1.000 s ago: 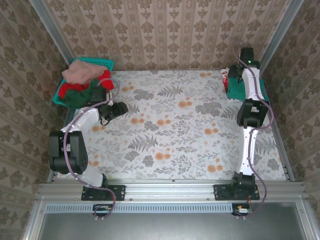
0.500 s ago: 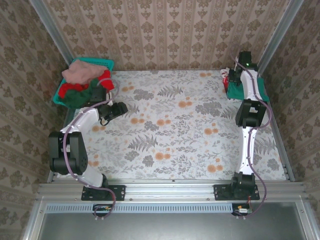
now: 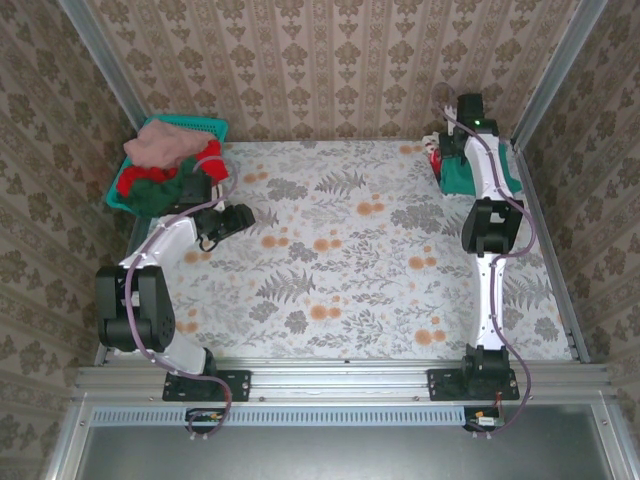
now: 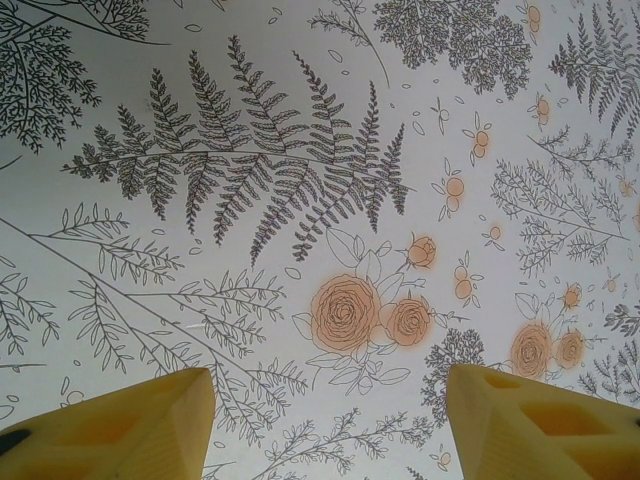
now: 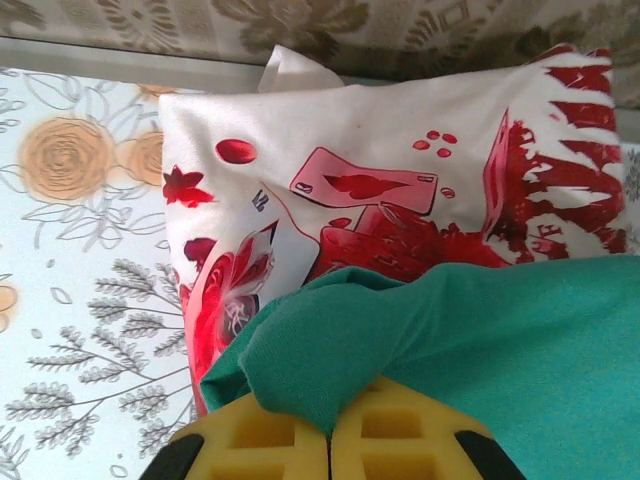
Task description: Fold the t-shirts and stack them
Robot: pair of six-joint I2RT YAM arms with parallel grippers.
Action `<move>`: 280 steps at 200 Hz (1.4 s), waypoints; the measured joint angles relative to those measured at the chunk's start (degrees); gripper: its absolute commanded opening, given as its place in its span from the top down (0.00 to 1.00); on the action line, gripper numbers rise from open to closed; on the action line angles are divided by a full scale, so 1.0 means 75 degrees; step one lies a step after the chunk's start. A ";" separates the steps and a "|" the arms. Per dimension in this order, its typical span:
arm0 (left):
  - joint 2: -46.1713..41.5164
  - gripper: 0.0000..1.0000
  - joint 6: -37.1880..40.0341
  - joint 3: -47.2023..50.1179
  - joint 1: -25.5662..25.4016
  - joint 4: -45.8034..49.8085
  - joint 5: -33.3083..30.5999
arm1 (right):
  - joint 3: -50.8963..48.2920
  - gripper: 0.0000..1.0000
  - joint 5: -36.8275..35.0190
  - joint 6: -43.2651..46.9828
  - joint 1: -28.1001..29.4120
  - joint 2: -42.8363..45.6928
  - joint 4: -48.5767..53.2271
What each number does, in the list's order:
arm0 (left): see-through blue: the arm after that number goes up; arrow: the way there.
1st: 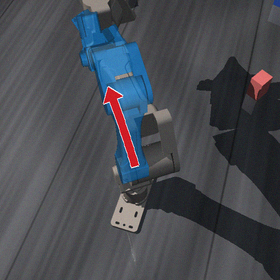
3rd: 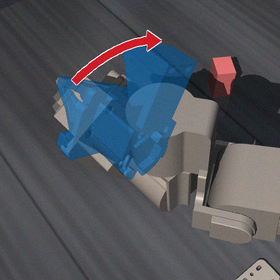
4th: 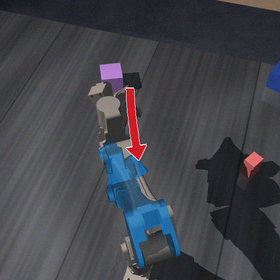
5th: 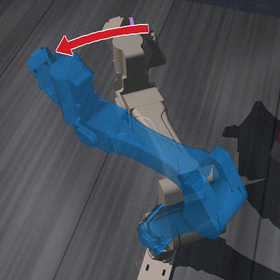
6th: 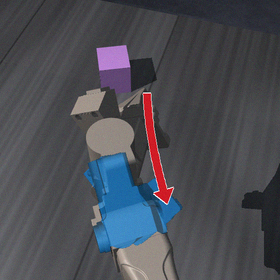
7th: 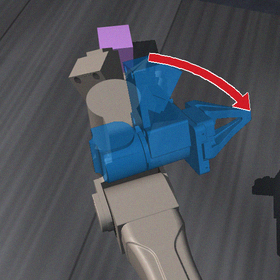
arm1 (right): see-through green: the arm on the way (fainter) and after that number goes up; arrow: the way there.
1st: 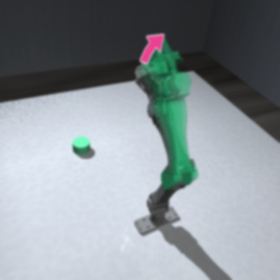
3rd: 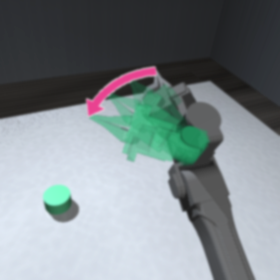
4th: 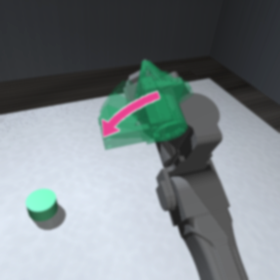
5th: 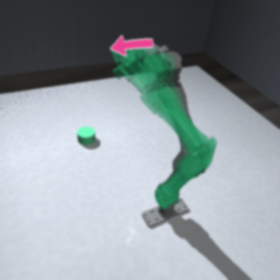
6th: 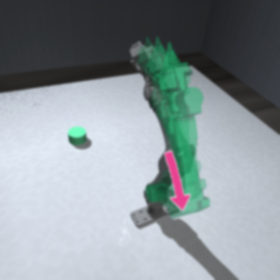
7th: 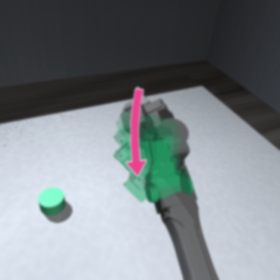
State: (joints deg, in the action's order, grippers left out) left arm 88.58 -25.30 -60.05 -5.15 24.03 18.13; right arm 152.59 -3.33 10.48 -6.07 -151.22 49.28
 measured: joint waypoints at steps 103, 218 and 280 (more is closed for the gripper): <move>-0.0076 0.35 0.0064 0.0000 0.0000 0.0052 0.0003 | -0.0239 0.38 0.0163 0.0210 -0.0015 0.0017 0.0210; -0.2786 0.00 0.0510 0.1040 0.0000 -0.0417 -0.1256 | -0.8874 0.00 0.0271 -0.1495 0.0140 0.7399 -0.3042; -0.5613 0.00 0.2055 0.3975 0.0000 -0.2413 -0.3410 | -1.5542 0.00 -0.0283 -0.2203 0.0041 1.0675 -0.6939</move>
State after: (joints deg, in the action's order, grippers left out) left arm 46.48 -9.89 -30.24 -5.15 5.93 -7.44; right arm 36.03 -5.45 -6.04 -5.76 -71.16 -2.76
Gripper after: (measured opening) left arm 0.997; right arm 0.999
